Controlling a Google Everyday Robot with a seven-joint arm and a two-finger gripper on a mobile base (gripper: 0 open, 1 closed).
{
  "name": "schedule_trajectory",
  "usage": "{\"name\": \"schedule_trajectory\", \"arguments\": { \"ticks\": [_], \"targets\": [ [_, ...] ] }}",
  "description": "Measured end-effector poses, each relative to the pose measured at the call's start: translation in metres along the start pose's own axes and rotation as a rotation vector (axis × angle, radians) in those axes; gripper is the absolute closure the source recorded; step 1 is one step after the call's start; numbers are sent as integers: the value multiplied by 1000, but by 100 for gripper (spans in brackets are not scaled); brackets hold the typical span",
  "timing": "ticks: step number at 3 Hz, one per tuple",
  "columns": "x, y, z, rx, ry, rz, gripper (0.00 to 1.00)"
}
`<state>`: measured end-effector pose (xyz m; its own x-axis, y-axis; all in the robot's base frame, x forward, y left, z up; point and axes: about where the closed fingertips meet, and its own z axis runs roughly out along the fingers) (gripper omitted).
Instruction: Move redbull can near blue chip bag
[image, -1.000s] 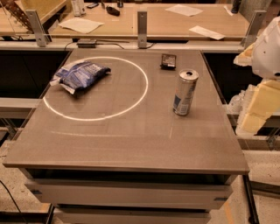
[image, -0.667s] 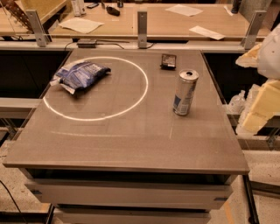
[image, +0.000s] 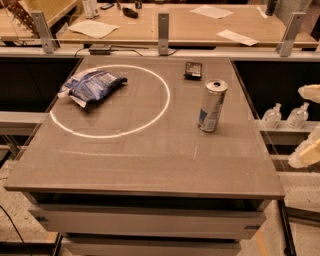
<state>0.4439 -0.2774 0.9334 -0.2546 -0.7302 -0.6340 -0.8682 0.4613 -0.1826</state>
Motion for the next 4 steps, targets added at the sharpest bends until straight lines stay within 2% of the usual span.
{"name": "schedule_trajectory", "arguments": {
  "ticks": [1, 2, 3, 4],
  "targets": [
    [0, -2, 5, -6, -219, 61, 0],
    [-18, 2, -1, -22, -305, 89, 0],
    [-18, 2, -1, -22, -305, 88, 0],
    [-16, 2, 11, 16, -315, 171, 0]
  ]
}}
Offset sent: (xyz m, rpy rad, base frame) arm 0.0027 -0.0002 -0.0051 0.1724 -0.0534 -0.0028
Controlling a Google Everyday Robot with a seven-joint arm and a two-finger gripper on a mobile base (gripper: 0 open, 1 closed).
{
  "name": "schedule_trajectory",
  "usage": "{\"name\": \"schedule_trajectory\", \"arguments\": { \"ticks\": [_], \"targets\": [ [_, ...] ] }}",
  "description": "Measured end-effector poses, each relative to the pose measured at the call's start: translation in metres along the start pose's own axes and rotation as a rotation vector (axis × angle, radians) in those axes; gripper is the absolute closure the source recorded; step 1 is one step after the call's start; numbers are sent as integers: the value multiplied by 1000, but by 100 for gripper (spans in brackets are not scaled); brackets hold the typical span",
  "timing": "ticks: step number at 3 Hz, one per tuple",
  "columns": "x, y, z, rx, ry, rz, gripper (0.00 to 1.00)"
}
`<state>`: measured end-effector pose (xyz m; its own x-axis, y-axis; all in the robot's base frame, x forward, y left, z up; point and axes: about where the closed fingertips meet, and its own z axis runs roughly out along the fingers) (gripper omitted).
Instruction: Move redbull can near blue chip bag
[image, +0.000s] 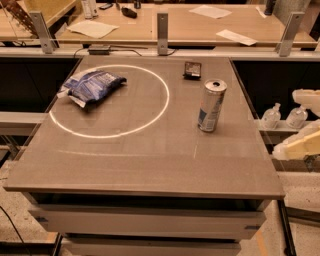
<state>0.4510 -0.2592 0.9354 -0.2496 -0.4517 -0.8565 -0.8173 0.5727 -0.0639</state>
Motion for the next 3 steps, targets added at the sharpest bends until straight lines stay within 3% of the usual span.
{"name": "schedule_trajectory", "arguments": {
  "ticks": [1, 2, 3],
  "targets": [
    [13, -8, 19, 40, -77, 106, 0],
    [27, -19, 40, 51, -118, 131, 0],
    [38, -36, 62, 38, -130, 101, 0]
  ]
}}
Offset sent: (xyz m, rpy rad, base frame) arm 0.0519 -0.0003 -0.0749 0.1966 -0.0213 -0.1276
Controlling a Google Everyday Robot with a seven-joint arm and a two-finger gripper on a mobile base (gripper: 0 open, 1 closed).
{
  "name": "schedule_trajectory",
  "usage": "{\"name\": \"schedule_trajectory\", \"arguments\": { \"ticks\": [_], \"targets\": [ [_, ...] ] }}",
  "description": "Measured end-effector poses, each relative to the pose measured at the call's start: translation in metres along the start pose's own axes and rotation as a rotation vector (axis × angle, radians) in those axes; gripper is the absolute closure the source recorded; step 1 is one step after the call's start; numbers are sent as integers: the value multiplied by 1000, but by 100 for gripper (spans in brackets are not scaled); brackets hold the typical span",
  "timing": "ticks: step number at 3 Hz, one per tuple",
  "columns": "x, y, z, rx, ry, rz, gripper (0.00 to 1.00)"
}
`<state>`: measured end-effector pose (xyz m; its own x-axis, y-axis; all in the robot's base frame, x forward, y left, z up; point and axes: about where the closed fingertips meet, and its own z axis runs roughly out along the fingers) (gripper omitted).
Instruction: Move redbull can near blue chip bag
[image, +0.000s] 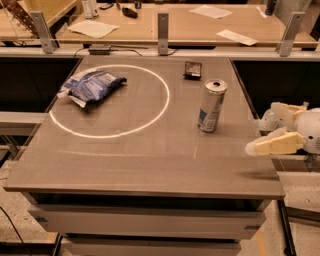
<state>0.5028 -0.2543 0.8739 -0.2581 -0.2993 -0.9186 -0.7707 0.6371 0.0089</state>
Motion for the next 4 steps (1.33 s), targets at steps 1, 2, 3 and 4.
{"name": "schedule_trajectory", "arguments": {
  "ticks": [1, 2, 3, 4],
  "targets": [
    [-2, -7, 22, -50, -26, -34, 0],
    [-11, -11, 44, -98, -79, -55, 0],
    [-22, -12, 63, -134, -123, -71, 0],
    [-33, -11, 78, -159, -158, -83, 0]
  ]
}}
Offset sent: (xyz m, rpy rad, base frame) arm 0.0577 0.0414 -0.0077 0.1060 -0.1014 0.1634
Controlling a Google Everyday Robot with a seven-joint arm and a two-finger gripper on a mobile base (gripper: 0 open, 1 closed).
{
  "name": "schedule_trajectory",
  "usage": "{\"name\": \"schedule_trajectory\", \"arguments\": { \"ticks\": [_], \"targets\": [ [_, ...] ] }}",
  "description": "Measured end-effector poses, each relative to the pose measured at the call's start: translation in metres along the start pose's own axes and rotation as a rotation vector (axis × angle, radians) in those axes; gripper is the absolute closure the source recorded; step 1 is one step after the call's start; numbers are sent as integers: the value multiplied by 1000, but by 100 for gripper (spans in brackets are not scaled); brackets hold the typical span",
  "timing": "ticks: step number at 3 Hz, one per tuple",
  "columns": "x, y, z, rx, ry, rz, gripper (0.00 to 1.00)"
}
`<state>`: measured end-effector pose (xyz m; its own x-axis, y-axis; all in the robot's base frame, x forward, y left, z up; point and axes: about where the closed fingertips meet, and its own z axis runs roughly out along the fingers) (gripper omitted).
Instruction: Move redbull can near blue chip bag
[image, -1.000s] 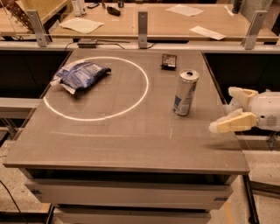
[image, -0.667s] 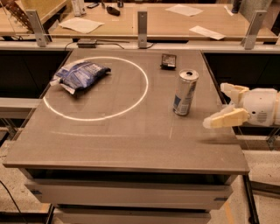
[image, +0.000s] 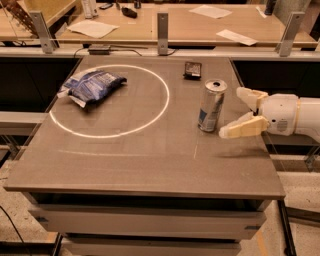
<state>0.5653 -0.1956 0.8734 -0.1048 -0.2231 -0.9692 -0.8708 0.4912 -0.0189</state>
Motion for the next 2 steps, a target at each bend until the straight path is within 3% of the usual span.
{"name": "schedule_trajectory", "arguments": {
  "ticks": [2],
  "targets": [
    [-8, 3, 37, -73, -35, 3, 0]
  ]
}}
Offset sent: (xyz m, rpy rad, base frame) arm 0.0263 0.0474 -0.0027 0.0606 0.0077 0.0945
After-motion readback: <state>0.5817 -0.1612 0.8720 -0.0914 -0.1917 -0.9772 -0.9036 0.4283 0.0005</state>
